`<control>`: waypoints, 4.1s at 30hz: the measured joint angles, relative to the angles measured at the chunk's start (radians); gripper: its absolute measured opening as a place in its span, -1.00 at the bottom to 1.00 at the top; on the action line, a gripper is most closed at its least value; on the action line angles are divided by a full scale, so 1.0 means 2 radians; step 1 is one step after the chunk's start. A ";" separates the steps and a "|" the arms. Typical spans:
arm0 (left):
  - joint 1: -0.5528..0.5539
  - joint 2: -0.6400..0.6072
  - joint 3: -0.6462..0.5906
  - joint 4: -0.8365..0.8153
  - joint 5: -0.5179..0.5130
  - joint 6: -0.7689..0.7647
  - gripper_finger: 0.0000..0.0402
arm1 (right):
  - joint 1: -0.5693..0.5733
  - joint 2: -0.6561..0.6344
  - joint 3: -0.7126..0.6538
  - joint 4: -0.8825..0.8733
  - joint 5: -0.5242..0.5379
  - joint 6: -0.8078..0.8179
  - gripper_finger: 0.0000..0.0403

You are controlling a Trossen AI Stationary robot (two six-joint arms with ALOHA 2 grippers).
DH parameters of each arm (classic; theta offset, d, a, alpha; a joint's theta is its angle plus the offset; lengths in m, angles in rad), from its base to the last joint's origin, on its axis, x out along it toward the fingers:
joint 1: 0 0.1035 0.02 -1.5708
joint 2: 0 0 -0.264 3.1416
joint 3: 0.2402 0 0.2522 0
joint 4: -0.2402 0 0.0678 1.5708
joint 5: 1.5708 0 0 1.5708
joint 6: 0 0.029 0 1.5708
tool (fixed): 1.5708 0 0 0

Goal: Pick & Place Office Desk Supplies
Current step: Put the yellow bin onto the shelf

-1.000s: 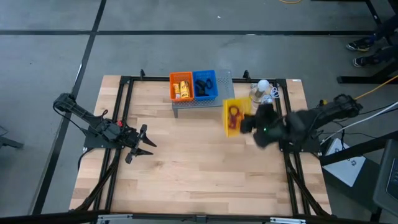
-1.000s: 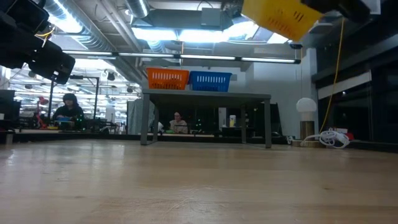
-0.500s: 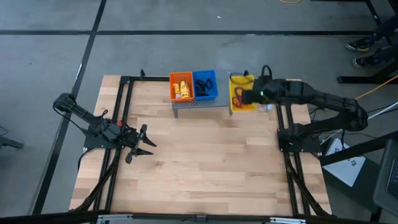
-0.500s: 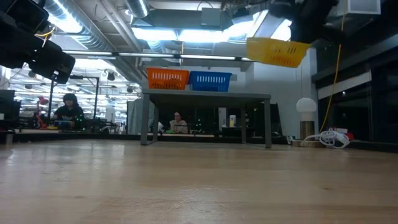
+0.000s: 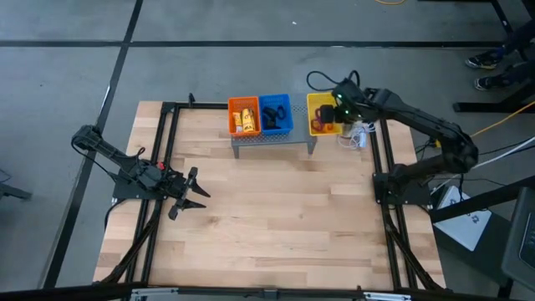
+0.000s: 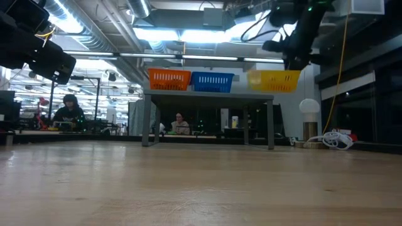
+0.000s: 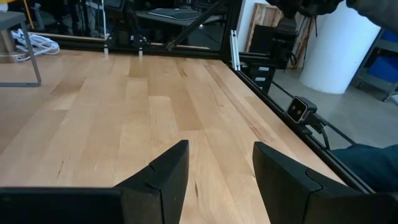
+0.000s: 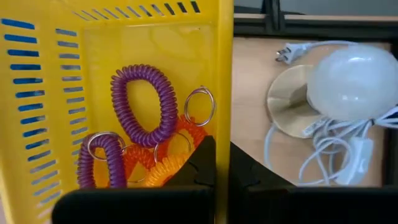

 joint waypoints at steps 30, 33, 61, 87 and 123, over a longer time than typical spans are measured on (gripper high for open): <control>0.000 0.000 0.000 -0.001 0.001 -0.013 -0.14 | -0.014 0.191 0.215 -0.108 -0.052 -0.040 -0.99; 0.000 0.000 0.000 -0.001 0.001 -0.013 -0.14 | -0.014 0.191 0.215 -0.107 -0.052 -0.036 -0.99; 0.000 0.000 0.000 -0.003 0.014 -0.015 -0.14 | -0.014 0.194 0.182 -0.102 -0.065 -0.021 -0.99; 0.000 0.000 0.000 -0.002 0.014 -0.009 -0.14 | -0.012 0.194 0.181 -0.069 -0.087 -0.012 -0.99; 0.000 0.000 0.000 -0.001 0.014 -0.010 -0.14 | -0.003 0.194 0.181 -0.065 -0.081 -0.009 -0.95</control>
